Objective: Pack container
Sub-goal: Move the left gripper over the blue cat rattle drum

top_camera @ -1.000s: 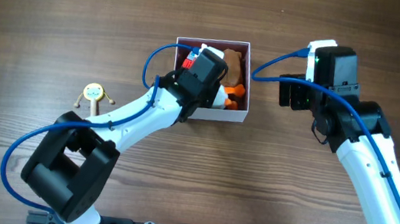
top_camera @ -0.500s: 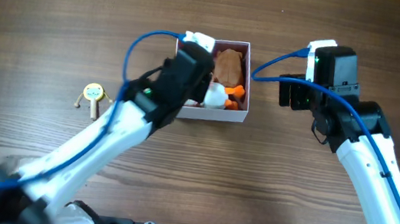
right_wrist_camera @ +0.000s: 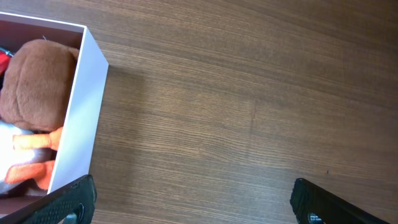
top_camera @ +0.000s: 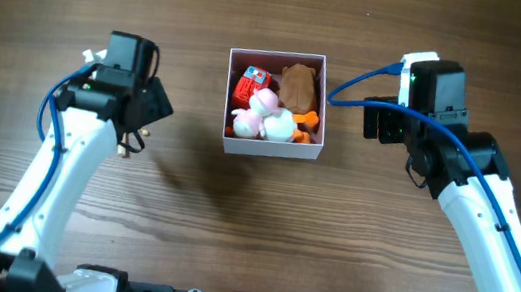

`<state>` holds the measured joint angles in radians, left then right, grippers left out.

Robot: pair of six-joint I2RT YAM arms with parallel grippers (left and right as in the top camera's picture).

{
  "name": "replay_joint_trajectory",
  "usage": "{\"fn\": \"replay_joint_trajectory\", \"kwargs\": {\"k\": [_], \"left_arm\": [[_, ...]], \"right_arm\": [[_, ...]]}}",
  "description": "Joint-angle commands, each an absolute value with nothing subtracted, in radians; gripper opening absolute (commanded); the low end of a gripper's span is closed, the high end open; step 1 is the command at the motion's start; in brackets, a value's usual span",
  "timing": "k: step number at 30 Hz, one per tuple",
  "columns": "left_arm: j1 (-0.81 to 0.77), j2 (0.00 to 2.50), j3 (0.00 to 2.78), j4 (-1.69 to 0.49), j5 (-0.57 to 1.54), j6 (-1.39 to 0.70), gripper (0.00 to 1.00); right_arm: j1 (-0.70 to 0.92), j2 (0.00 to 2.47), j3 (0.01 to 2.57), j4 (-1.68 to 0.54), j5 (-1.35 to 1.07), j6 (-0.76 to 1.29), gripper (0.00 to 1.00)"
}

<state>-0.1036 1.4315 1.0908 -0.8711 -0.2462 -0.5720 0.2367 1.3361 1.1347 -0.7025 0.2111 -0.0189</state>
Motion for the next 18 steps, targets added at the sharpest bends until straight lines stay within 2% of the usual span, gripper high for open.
{"fn": "replay_joint_trajectory", "kwargs": {"k": [1, 7, 18], "left_arm": [[-0.031, 1.493, 1.047, -0.857, -0.171, -0.682, 0.96], [-0.002, 1.598, 1.026, -0.846, -0.142, -0.682, 0.99], [-0.002, 1.621, 1.011, -0.87, -0.139, -0.637, 0.95]], "right_arm": [[0.236, 1.33, 1.145, -0.7, 0.228, 0.001, 0.99], [0.236, 1.33, 1.145, -0.7, 0.228, 0.001, 1.0], [0.236, 1.33, 1.145, -0.7, 0.228, 0.001, 0.99]]}}
